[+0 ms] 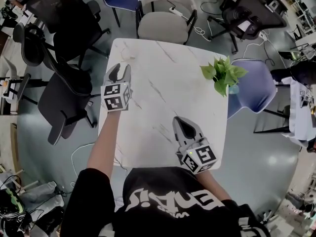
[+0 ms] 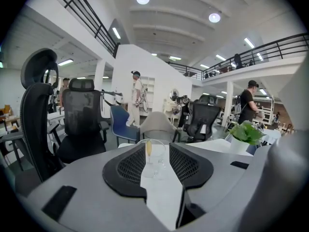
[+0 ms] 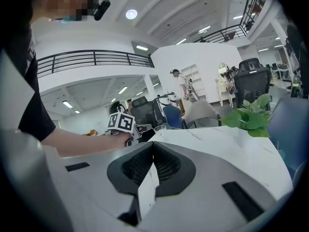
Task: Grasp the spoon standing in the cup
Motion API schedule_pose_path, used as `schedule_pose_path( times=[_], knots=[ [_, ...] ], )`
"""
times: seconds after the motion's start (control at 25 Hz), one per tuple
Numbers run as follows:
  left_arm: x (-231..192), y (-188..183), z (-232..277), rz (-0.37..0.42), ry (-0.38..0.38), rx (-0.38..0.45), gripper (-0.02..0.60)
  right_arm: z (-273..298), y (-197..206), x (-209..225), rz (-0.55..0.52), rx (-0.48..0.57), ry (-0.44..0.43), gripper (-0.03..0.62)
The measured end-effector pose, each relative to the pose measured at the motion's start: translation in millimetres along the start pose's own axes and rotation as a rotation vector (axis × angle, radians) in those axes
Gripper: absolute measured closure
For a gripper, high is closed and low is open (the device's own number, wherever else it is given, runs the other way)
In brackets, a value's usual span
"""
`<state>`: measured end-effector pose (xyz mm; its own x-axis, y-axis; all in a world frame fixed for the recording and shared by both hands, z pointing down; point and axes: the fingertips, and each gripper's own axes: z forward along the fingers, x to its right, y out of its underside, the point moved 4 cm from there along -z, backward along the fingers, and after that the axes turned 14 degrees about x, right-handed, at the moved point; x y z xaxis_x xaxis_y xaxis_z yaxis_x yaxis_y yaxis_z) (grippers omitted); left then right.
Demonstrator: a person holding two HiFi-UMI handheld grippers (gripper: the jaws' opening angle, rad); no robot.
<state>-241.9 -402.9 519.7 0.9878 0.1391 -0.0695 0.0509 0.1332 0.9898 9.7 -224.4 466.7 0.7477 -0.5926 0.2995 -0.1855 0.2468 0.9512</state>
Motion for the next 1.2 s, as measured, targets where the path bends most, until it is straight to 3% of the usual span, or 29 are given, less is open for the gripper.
schedule_pose_path(
  times=[1.2],
  knots=[
    [-11.5, 21.0, 38.2, 0.024, -0.039, -0.05, 0.494, -1.4, 4.4, 10.3, 0.009, -0.021, 0.023, 0.582]
  ],
)
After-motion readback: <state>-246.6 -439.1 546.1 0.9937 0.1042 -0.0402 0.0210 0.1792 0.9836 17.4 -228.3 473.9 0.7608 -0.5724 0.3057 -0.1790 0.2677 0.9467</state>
